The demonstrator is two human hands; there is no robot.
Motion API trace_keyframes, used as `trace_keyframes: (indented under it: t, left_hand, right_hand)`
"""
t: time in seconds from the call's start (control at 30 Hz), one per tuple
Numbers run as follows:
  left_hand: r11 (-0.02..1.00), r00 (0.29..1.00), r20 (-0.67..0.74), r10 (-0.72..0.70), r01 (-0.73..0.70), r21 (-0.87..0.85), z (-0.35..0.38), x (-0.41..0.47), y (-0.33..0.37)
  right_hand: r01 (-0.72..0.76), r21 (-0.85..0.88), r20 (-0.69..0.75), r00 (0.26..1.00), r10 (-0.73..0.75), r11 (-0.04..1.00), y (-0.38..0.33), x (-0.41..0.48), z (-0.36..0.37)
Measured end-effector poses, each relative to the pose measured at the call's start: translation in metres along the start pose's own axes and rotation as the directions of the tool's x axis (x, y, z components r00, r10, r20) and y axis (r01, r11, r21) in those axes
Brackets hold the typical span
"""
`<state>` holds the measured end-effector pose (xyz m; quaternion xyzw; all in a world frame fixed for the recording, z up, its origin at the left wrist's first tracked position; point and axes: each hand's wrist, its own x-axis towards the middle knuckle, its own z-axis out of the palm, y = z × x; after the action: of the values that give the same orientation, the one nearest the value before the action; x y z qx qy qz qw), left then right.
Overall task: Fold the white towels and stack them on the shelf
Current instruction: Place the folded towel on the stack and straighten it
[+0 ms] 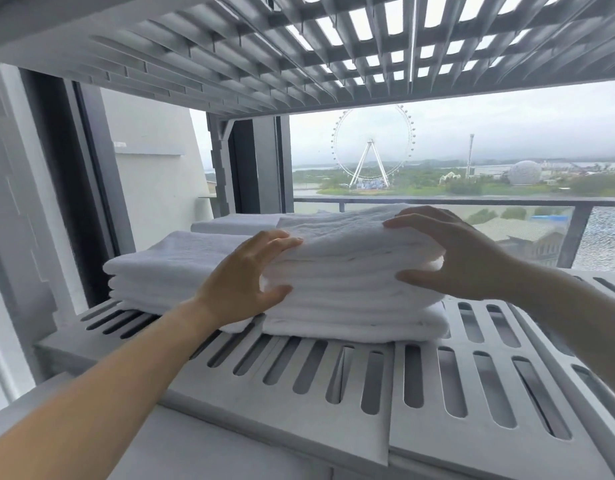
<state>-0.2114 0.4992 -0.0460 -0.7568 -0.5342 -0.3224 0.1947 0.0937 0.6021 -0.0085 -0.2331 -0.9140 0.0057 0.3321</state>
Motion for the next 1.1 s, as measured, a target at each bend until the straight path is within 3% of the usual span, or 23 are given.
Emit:
trace_keyframes:
  t: [0.57, 0.77, 0.93, 1.1]
  left_hand:
    - [0.997, 0.995, -0.082, -0.062, 0.065, 0.042, 0.011, 0.007, 0.009]
    - [0.986, 0.994, -0.043, 0.099, -0.092, 0.142, 0.011, -0.007, 0.019]
    - [0.962, 0.991, 0.026, 0.132, -0.134, 0.236, 0.015, -0.015, 0.012]
    - [0.941, 0.983, 0.120, 0.137, -0.167, 0.293, 0.011, -0.017, 0.006]
  right_hand:
    - [-0.040, 0.025, -0.149, 0.988, 0.044, 0.999, -0.005, -0.007, 0.001]
    - [0.036, -0.058, -0.051, 0.998, -0.039, 0.998, -0.011, -0.005, -0.004]
    - [0.079, -0.288, 0.144, 0.989, -0.038, 0.954, -0.020, -0.005, 0.003]
    - [0.091, -0.420, 0.154, 0.988, -0.028, 0.903, -0.019, -0.007, 0.007]
